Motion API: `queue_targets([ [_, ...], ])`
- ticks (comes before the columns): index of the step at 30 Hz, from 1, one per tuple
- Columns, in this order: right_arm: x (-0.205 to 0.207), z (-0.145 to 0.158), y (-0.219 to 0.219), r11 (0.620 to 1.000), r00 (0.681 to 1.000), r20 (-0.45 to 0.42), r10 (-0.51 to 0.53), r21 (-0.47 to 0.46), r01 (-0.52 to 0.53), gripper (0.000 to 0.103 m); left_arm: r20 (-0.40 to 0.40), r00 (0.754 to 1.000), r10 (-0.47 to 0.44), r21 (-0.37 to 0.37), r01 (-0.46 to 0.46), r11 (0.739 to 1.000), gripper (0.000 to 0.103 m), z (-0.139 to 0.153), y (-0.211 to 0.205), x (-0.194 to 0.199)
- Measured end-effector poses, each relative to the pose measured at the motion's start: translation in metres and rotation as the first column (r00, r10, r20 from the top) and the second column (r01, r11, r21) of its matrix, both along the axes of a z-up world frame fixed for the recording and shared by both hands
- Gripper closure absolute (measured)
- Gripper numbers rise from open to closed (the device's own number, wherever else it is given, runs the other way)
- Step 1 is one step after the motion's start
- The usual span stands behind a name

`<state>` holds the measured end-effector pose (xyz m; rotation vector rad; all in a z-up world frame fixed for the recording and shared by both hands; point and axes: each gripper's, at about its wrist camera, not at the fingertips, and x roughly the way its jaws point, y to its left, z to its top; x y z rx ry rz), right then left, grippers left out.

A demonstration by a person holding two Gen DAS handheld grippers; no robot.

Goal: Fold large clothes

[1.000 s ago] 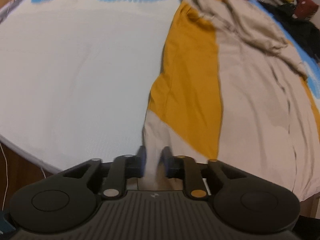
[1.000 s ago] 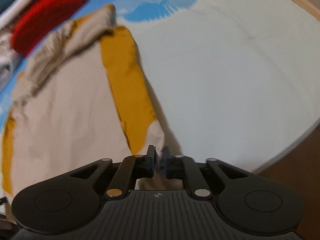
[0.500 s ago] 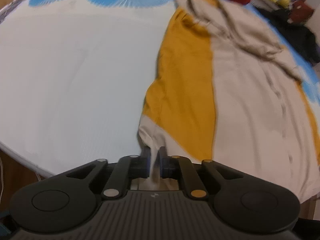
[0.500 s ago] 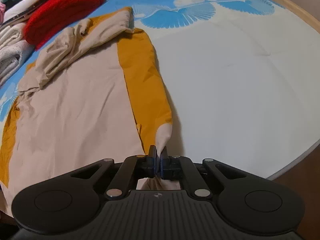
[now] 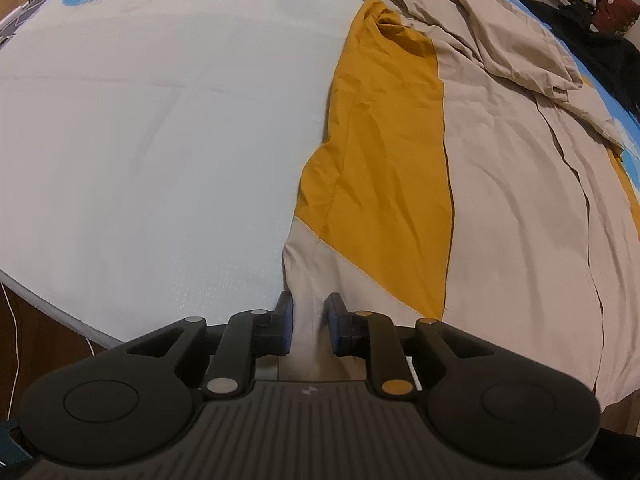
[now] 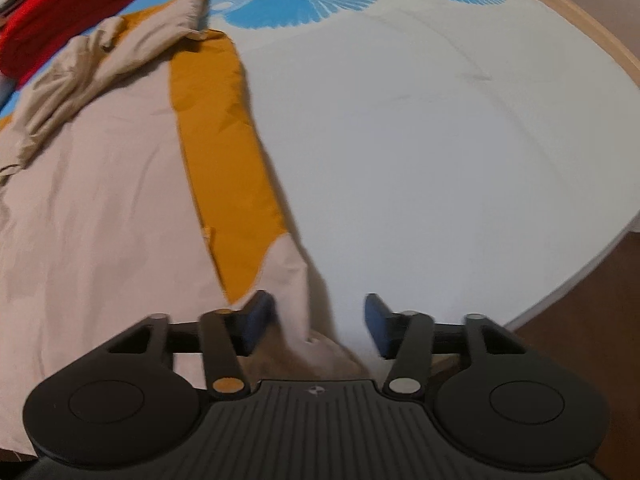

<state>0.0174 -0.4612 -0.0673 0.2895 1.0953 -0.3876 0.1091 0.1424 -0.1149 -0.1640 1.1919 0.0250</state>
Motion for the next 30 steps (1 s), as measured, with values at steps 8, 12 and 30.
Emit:
queue_targets([
  [8, 0.002, -0.007, 0.012, 0.995, 0.996, -0.017, 0.093, 0.039, -0.092, 0.061, 0.003, 1.000, -0.013, 0.011, 0.013, 1.000, 0.081, -0.001, -0.001, 0.001],
  [12, 0.005, -0.002, 0.020, 0.986, 0.987, 0.018, 0.159, 0.052, -0.160, 0.088, 0.028, 1.000, -0.002, -0.004, 0.002, 1.000, 0.090, 0.003, -0.001, -0.001],
  [30, -0.009, 0.085, 0.036, 0.982, 0.937, 0.318, 0.143, 0.072, -0.174, 0.095, 0.357, 0.934, -0.014, -0.110, 0.057, 0.992, 0.102, 0.093, -0.002, -0.023],
])
